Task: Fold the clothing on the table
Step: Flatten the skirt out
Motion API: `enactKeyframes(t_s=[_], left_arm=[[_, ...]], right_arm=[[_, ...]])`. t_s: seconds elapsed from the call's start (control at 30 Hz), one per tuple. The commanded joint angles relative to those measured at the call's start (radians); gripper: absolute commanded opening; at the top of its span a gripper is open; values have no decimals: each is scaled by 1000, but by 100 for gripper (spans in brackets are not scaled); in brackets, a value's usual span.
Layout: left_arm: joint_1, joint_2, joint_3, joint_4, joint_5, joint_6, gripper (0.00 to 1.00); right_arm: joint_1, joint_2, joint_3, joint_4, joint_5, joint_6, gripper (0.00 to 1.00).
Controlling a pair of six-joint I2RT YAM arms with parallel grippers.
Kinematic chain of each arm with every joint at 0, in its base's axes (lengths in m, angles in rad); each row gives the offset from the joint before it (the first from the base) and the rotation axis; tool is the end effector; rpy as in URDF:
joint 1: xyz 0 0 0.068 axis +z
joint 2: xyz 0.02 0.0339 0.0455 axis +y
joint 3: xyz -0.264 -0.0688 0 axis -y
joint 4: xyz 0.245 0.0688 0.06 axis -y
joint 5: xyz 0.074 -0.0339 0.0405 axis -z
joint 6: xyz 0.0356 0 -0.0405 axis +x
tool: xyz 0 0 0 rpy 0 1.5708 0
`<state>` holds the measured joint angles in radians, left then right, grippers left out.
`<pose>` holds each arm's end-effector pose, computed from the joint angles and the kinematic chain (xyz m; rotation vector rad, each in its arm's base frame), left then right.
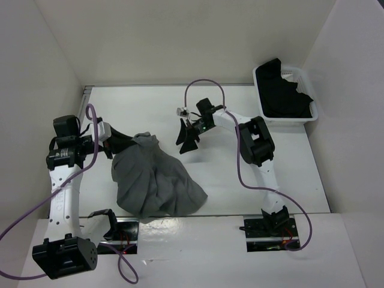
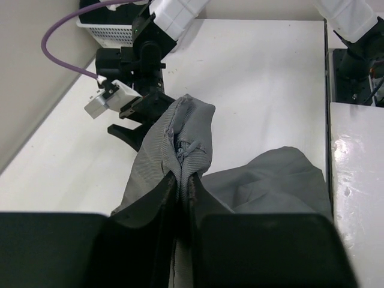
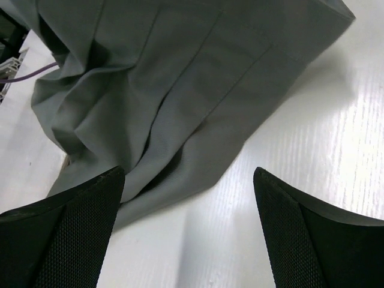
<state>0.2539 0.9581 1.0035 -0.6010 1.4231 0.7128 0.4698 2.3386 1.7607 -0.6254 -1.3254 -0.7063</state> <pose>0.1807 0.0105 0.3587 1.0694 1.3316 -0.7776 0.4044 0.2440 0.1427 -1.4521 1.6159 1.6191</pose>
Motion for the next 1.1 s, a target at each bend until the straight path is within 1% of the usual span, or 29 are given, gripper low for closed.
enactKeyframes(t_s=[0.0, 0.03, 0.07, 0.17, 0.23, 0.3, 0.33, 0.37, 0.4, 0.43, 0.5, 0.53, 0.57, 0.63, 0.67, 0.7, 0.73, 0.77, 0.83, 0.87, 0.9, 0.97, 1.07], left_arm=[[7, -12, -9, 44, 71, -1, 14], [7, -12, -9, 44, 71, -1, 8], [7, -12, -9, 44, 71, -1, 0], [7, -12, 35, 35, 60, -1, 0], [7, -2, 59, 35, 50, -30, 0], [-7, 25, 95, 76, 10, -68, 0], [-31, 34, 110, 95, -1, -116, 0], [-31, 56, 130, 95, -1, -125, 0], [-47, 67, 180, 95, -13, -136, 0], [-63, 76, 208, 95, -13, -157, 0], [-87, 103, 266, 104, -24, -180, 0], [-114, 114, 324, 104, -35, -205, 0], [-128, 137, 354, 104, -35, -217, 0], [-174, 157, 423, 104, -44, -237, 0], [-192, 172, 440, 113, -53, -254, 0], [-214, 182, 455, 113, -62, -263, 0], [-235, 182, 467, 113, -84, -274, 0], [-281, 207, 477, 113, -93, -292, 0], [-333, 217, 488, 113, -122, -305, 1], [-388, 231, 488, 113, -153, -305, 2], [-412, 244, 488, 113, -162, -305, 3], [-470, 267, 488, 113, -177, -305, 3], [-510, 268, 478, 113, -178, -305, 4]], right_arm=[[13, -22, 27, -50, -63, -56, 92], [13, -34, 26, -39, -63, -56, 92], [13, -35, 16, -39, -63, -56, 92], [13, -85, -24, -39, -25, -56, 92], [3, -133, -67, 7, -15, -33, 92], [-16, -229, -142, 59, 20, 14, 92], [-42, -264, -165, 105, 34, 66, 92], [-57, -339, -202, 121, 63, 88, 92], [-72, -376, -216, 137, 86, 155, 90], [-107, -447, -236, 148, 124, 174, 90], [-146, -520, -266, 162, 153, 211, 90], [-181, -559, -308, 193, 172, 259, 90], [-197, -631, -329, 205, 213, 277, 90], [-235, -698, -381, 205, 250, 277, 90], [-246, -764, -400, 205, 280, 287, 90], [-255, -795, -415, 214, 296, 297, 90], [-264, -826, -446, 214, 296, 297, 90], [-273, -882, -458, 214, 308, 306, 90], [-283, -935, -487, 226, 340, 318, 92], [-283, -959, -498, 245, 350, 343, 92], [-283, -1004, -519, 245, 368, 343, 93], [-283, -1039, -543, 282, 385, 379, 93], [-283, -1073, -576, 293, 408, 389, 94]])
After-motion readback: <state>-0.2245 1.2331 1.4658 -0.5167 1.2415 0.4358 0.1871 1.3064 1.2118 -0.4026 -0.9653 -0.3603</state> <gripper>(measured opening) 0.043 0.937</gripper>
